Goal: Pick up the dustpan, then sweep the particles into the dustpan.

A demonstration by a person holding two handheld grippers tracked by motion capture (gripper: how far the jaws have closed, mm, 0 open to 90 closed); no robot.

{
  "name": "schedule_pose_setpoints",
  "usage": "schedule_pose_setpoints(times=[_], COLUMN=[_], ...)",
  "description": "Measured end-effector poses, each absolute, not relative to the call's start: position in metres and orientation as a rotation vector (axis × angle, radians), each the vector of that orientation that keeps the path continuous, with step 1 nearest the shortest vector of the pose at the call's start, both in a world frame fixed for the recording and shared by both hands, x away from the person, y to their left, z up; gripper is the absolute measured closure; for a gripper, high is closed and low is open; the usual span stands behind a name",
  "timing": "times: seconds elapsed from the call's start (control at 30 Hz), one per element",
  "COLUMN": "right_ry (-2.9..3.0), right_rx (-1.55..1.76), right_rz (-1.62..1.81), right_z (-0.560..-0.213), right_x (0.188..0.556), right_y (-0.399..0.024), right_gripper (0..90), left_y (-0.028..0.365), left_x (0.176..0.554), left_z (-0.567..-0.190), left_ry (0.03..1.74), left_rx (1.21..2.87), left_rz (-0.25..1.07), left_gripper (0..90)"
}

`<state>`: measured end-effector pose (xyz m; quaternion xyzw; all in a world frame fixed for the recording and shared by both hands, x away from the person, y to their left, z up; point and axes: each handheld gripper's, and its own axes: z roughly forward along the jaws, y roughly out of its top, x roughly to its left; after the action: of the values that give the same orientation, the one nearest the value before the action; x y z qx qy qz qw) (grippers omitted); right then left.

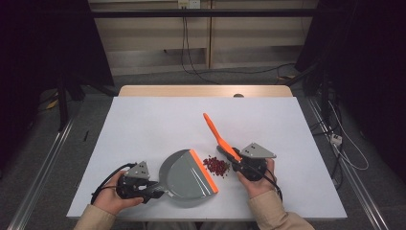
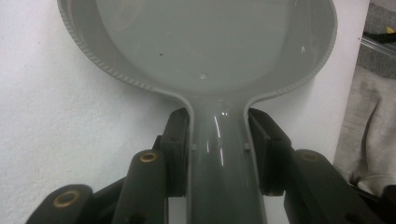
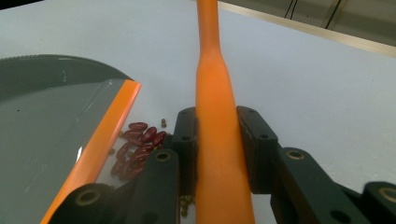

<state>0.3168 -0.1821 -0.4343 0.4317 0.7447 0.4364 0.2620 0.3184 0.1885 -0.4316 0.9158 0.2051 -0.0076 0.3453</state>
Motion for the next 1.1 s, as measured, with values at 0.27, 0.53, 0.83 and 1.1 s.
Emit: schedule_pose_setpoints(times=[0.27, 0.53, 0.83, 1.1], right_ry=[2.016, 2.024, 2.025, 2.024], right_rx=[1.173, 1.167, 1.164, 1.172], right_rz=[1.182, 1.193, 1.195, 1.21], right_z=[-0.4344, -0.4347, -0.4351, -0.4356], right_x=[0.3162, 0.3138, 0.3124, 0.3111], right_y=[-0.1809, -0.1757, -0.1742, -0.173], right_gripper=[71.0, 70.9, 70.8, 70.7], left_y=[0.1885, 0.1886, 0.189, 0.1884], left_x=[0.3189, 0.3192, 0.3197, 0.3194], left_z=[-0.4321, -0.432, -0.4318, -0.4321], left_ry=[0.528, 0.524, 0.516, 0.527], left_rx=[2.369, 2.373, 2.382, 2.372], left_rz=[-0.034, -0.034, -0.033, -0.038], left_gripper=[62.8, 62.7, 62.7, 62.7])
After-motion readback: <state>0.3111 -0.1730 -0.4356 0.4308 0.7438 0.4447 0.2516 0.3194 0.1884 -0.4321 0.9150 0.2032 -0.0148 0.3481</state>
